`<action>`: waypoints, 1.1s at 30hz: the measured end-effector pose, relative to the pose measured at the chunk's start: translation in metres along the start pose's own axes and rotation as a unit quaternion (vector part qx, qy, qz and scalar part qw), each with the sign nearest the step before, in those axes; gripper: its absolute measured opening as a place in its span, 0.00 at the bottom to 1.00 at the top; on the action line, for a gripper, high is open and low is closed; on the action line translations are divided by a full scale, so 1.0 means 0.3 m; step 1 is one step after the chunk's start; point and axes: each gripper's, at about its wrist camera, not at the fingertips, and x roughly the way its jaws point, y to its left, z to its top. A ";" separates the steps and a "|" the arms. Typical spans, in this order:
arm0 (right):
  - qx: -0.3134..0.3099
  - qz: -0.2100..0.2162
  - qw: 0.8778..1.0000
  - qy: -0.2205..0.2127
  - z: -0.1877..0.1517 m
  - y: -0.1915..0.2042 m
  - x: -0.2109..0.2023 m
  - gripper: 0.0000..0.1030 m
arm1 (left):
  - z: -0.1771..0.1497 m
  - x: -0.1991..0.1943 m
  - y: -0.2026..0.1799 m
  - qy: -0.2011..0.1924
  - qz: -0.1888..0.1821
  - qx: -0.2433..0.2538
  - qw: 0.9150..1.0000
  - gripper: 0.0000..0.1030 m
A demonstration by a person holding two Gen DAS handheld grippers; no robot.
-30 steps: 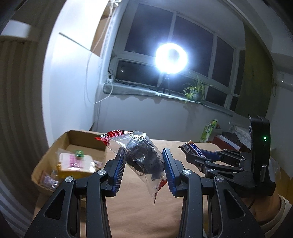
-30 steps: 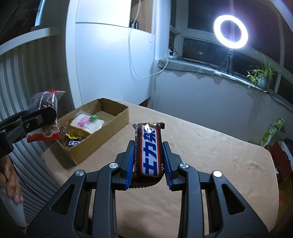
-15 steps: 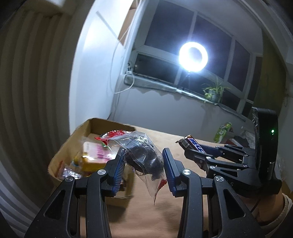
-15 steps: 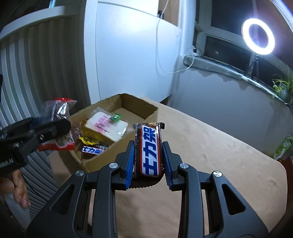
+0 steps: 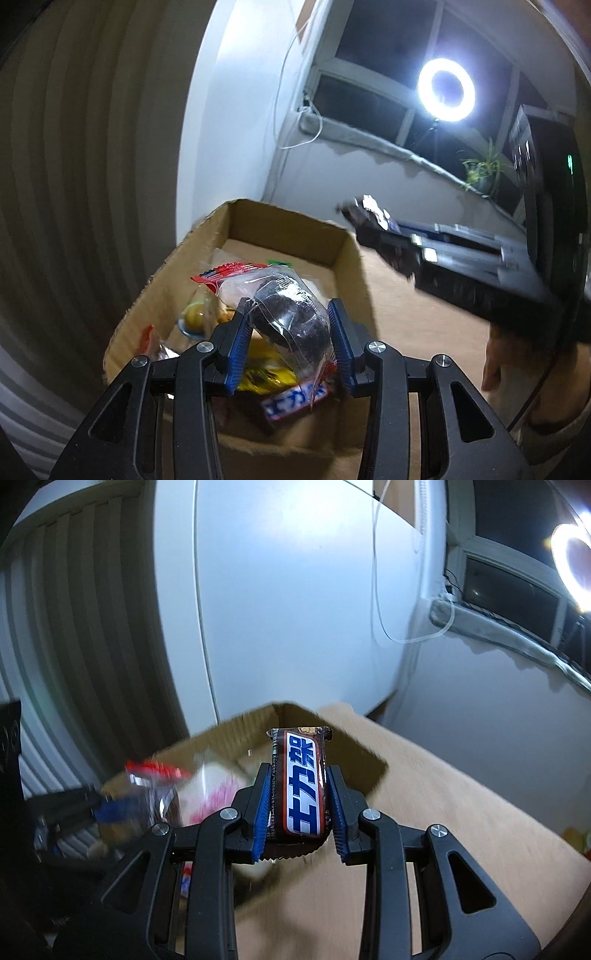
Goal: Organize snacks
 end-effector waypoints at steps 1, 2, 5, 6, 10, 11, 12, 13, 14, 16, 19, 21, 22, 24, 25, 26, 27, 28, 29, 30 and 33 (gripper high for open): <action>0.005 0.000 1.000 0.002 0.005 -0.010 0.019 0.53 | 0.000 0.013 0.003 0.006 0.005 0.001 1.000 0.39; 0.009 -0.001 1.000 -0.001 0.004 -0.016 0.021 0.59 | -0.001 0.027 0.004 0.012 0.014 0.003 1.000 0.40; 0.024 0.000 1.000 -0.014 -0.025 -0.040 -0.007 0.70 | -0.003 0.031 -0.001 0.011 0.035 0.009 0.999 0.69; 0.028 -0.002 1.000 -0.010 -0.039 -0.050 -0.013 0.70 | -0.003 0.022 -0.007 0.003 0.045 0.013 0.999 0.79; 0.044 -0.010 0.999 0.000 -0.083 -0.080 -0.049 0.70 | 0.000 0.008 -0.026 -0.003 0.056 0.025 0.998 0.79; 0.048 -0.012 0.999 -0.002 -0.091 -0.086 -0.068 0.70 | 0.003 0.005 -0.025 -0.004 0.055 0.025 0.998 0.79; 0.050 -0.012 0.999 -0.004 -0.096 -0.088 -0.086 0.70 | 0.005 -0.002 -0.029 -0.005 0.055 0.025 0.998 0.79; 0.051 -0.013 0.999 -0.006 -0.099 -0.087 -0.105 0.70 | 0.006 -0.020 -0.033 -0.009 0.055 0.027 0.998 0.79; 0.050 -0.014 0.999 -0.009 -0.102 -0.084 -0.125 0.70 | 0.007 -0.031 -0.038 -0.012 0.055 0.028 0.998 0.79; 0.047 -0.014 0.999 -0.014 -0.106 -0.075 -0.161 0.71 | 0.009 -0.058 -0.048 -0.019 0.056 0.030 0.998 0.79; 0.044 -0.012 0.999 -0.020 -0.113 -0.061 -0.206 0.75 | 0.016 -0.099 -0.077 -0.030 0.059 0.033 0.997 0.79; 0.044 -0.012 0.999 -0.024 -0.117 -0.050 -0.231 0.75 | 0.019 -0.119 -0.091 -0.035 0.062 0.034 0.997 0.79; 0.044 -0.012 0.999 -0.027 -0.121 -0.045 -0.249 0.75 | 0.016 -0.138 -0.095 -0.038 0.063 0.035 0.997 0.79; 0.043 -0.013 0.998 -0.033 -0.128 -0.036 -0.286 0.75 | 0.018 -0.173 -0.113 -0.048 0.065 0.039 0.996 0.79; 0.043 -0.013 0.998 -0.036 -0.132 -0.032 -0.307 0.76 | 0.020 -0.183 -0.122 -0.052 0.066 0.041 0.996 0.79; 0.043 -0.014 0.998 -0.039 -0.134 -0.029 -0.322 0.77 | 0.020 -0.202 -0.133 -0.057 0.067 0.044 0.995 0.79; 0.043 -0.016 0.998 -0.042 -0.137 -0.026 -0.340 0.82 | 0.021 -0.216 -0.143 -0.061 0.068 0.046 0.995 0.80; 0.043 -0.020 0.998 -0.047 -0.143 -0.026 -0.365 0.85 | 0.022 -0.230 -0.154 -0.066 0.069 0.049 0.994 0.80; 0.043 -0.024 0.998 -0.051 -0.147 -0.024 -0.383 0.88 | 0.023 -0.245 -0.167 -0.071 0.069 0.052 0.994 0.81; 0.044 -0.030 0.997 -0.055 -0.153 -0.025 -0.404 0.94 | 0.023 -0.260 -0.182 -0.077 0.070 0.056 0.993 0.82; 0.049 -0.062 0.995 -0.065 -0.178 -0.041 -0.469 1.00 | 0.019 -0.295 -0.228 -0.094 0.068 0.068 0.991 0.86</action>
